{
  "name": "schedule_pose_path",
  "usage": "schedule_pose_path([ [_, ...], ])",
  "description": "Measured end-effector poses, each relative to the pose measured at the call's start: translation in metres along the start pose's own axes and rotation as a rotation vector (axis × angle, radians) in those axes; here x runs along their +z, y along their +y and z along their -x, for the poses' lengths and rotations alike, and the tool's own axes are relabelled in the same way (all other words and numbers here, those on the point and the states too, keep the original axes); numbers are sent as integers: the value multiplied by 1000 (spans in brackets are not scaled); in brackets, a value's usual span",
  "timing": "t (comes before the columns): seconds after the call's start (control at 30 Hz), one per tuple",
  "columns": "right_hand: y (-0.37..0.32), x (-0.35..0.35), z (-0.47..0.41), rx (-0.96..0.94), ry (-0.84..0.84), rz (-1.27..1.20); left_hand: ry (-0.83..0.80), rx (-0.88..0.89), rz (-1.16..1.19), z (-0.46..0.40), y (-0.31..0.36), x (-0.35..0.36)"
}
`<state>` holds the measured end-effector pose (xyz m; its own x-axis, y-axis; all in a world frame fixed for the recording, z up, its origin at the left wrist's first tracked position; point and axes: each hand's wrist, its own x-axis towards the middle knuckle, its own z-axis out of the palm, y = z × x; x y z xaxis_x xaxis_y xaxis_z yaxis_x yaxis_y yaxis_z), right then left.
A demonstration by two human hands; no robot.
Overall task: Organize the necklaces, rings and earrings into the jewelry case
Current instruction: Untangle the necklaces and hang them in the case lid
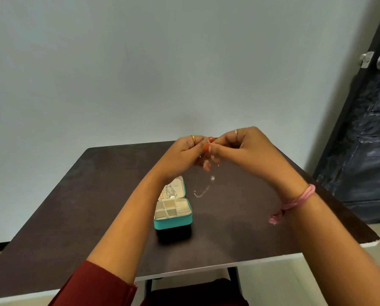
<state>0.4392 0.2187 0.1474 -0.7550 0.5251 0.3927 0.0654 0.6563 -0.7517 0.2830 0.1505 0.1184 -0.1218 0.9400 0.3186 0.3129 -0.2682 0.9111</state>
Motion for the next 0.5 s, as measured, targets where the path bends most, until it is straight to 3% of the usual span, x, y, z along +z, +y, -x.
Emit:
schedule_pose_path([
  [0.13, 6, -10, -7, 37, 31, -55, -59, -10, -23, 0, -1, -2],
  [0.37, 25, 0, -2, 141, 68, -346, -153, -173, 232, -1, 1, -7],
  [0.5, 37, 15, 5, 156, 144, -477, -82, -161, 473, 0, 2, -9],
])
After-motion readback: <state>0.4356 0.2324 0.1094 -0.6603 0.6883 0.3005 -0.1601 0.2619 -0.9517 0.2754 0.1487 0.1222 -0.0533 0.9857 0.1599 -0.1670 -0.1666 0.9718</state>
